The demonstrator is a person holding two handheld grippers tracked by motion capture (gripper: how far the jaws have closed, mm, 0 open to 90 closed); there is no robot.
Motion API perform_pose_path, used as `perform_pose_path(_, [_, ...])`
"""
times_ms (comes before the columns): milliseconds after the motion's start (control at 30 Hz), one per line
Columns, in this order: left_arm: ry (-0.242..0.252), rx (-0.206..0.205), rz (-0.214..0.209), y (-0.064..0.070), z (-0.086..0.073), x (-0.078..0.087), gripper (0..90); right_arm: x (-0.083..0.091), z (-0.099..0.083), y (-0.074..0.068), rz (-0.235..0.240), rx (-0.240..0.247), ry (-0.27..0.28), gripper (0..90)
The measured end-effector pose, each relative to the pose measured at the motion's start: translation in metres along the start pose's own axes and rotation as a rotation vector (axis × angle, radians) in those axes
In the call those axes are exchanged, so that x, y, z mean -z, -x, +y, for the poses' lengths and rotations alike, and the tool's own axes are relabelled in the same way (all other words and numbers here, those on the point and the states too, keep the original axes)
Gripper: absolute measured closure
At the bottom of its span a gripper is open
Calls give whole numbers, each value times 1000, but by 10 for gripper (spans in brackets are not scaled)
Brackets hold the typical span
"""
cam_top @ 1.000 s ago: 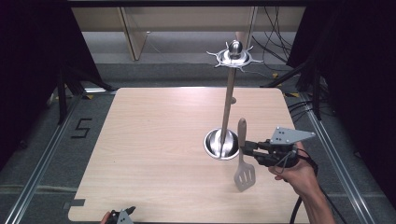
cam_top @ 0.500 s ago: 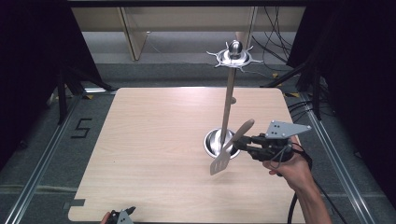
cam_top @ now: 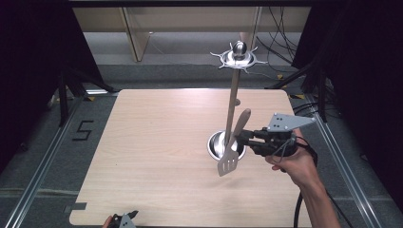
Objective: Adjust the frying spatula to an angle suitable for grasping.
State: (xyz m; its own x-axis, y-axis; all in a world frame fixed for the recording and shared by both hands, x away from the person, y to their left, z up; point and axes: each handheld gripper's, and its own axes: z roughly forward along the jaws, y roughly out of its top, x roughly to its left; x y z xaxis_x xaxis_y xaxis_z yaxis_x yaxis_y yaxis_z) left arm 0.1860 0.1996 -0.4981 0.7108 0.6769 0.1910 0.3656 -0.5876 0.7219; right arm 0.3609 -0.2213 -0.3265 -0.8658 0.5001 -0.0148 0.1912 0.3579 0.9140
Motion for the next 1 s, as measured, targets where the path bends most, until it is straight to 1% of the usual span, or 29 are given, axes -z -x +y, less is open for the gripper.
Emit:
perform_pose_path(33, [-13, -14, -11, -1, 0, 2, 148, 1, 4, 1, -7, -9, 6, 755])
perform_pose_path(100, [-12, -18, -13, -2, 0, 2, 148, 2, 6, 2, -12, -11, 8, 755])
perform_pose_path(133, [-12, -18, -14, -2, 0, 2, 149, 3, 9, 3, -10, -2, 8, 755])
perform_pose_path(167, [-18, -20, -18, -2, 0, 2, 148, 4, 11, 3, -17, -10, 7, 755])
perform_pose_path(200, [-19, -21, -22, -2, 0, 2, 148, 4, 13, 5, -27, 0, 18, 755])
perform_pose_path(233, [-14, -19, -13, -2, 0, 1, 148, 5, 19, 5, -19, -20, 17, 755])
perform_pose_path(333, [-13, -19, -14, -2, 0, 1, 148, 6, 24, 8, -9, -6, 12, 755])
perform_pose_path(367, [-11, -35, -19, -3, 0, 2, 148, 6, 26, 8, -16, -12, 15, 755])
perform_pose_path(400, [-9, -26, -18, -2, 0, 2, 148, 7, 30, 10, -27, -9, 17, 755])
perform_pose_path(433, [-5, -21, -17, -2, 0, 1, 148, 7, 31, 10, -17, -12, 20, 755])
perform_pose_path(467, [-10, -31, -19, -3, 0, 1, 148, 8, 37, 12, -21, -8, 19, 755])
perform_pose_path(500, [1, -6, -20, -1, 0, 0, 148, 8, 37, 12, -21, -8, 19, 755])
perform_pose_path(533, [7, -1, -21, -1, 0, 0, 148, 9, 39, 13, -20, -10, 21, 755])
perform_pose_path(567, [-10, -30, -19, -3, 0, 1, 149, 9, 42, 14, -10, -13, 21, 755])
perform_pose_path(600, [-13, -32, -17, -3, 0, 1, 148, 9, 44, 16, -30, 2, 27, 755])
perform_pose_path(633, [15, 11, -7, 0, 0, -1, 148, 10, 45, 16, -15, -18, 20, 755])
perform_pose_path(667, [10, 18, -4, 1, 0, -1, 148, 10, 48, 18, -27, -6, 20, 755])
perform_pose_path(700, [15, 12, -16, 0, 0, -1, 148, 11, 51, 19, -30, -23, 13, 755])
perform_pose_path(733, [-13, -32, -22, -3, 0, 1, 148, 11, 51, 19, -30, -23, 13, 755])
perform_pose_path(767, [-5, -18, -16, -2, 0, 0, 148, 11, 52, 20, -23, -24, 8, 755])
perform_pose_path(800, [15, 15, -7, 1, 0, -1, 148, 10, 54, 21, -24, -26, 8, 755])
perform_pose_path(833, [8, 13, -4, 0, 0, -1, 148, 10, 55, 23, -34, -10, 15, 755])
perform_pose_path(867, [10, 16, -6, 1, -1, -1, 148, 9, 57, 24, -27, -24, 10, 755])
perform_pose_path(900, [-2, 39, -7, 2, -1, -1, 148, 10, 58, 25, -28, -26, 0, 755])
perform_pose_path(933, [-2, 41, -5, 2, -1, -1, 148, 9, 60, 26, -32, -20, -5, 755])
perform_pose_path(967, [9, 5, -7, 0, 0, -1, 148, 8, 60, 27, -34, -26, 1, 755])
perform_pose_path(1000, [10, 9, -10, 0, 0, -1, 148, 8, 62, 27, -22, -33, -15, 755])
